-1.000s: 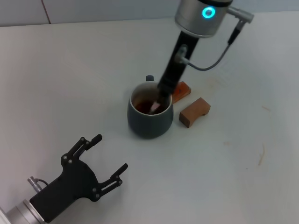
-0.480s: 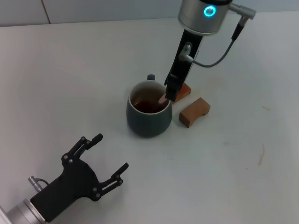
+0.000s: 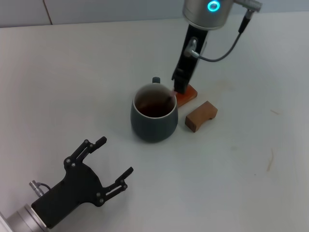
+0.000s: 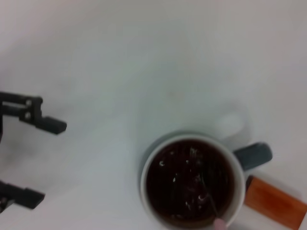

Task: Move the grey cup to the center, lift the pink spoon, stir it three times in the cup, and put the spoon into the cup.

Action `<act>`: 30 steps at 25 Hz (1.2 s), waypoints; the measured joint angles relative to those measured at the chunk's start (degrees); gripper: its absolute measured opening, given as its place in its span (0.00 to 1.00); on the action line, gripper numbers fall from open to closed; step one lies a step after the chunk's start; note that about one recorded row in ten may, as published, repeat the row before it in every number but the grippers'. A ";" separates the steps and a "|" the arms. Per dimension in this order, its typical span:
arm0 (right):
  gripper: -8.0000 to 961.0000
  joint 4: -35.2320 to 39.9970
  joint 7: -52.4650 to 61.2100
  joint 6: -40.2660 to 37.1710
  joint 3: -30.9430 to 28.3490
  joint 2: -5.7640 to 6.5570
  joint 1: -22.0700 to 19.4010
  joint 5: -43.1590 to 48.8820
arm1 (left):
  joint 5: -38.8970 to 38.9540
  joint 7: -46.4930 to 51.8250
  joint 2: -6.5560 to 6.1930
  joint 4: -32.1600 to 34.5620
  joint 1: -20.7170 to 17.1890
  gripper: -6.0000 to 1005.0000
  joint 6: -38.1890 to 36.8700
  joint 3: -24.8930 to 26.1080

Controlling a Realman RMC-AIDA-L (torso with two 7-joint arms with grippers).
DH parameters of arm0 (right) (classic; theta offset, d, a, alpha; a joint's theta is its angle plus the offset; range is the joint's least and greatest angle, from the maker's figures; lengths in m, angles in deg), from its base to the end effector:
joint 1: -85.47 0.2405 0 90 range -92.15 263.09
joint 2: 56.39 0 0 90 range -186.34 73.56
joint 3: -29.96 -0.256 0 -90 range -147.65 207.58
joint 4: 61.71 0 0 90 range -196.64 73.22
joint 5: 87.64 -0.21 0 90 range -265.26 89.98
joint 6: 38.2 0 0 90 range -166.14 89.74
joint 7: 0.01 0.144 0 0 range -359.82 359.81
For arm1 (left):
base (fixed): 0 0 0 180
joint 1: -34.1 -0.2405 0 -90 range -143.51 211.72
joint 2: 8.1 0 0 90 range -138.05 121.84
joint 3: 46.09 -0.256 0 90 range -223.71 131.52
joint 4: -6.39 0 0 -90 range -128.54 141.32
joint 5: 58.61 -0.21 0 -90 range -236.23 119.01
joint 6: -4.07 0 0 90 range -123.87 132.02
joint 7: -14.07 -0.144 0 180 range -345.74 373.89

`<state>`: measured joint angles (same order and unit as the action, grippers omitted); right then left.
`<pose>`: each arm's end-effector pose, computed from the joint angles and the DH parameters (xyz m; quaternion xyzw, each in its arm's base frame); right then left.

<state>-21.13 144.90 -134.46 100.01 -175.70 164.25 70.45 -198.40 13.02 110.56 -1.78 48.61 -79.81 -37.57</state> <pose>0.0378 0.4074 -0.0355 -0.9201 0.2162 -0.3136 0.0911 -0.3076 0.1955 -0.0915 -0.8888 -0.0214 -0.2884 0.3555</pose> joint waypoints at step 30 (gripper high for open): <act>0.78 47.06 -42.39 21.51 12.12 -0.22 -65.67 -58.21 | 0.32 3.89 -0.18 0.24 0.93 0.86 0.14 4.51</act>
<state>25.93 102.51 -112.95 112.12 -175.92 98.58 12.24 -198.09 16.91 110.38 -1.54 49.54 -79.66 -33.06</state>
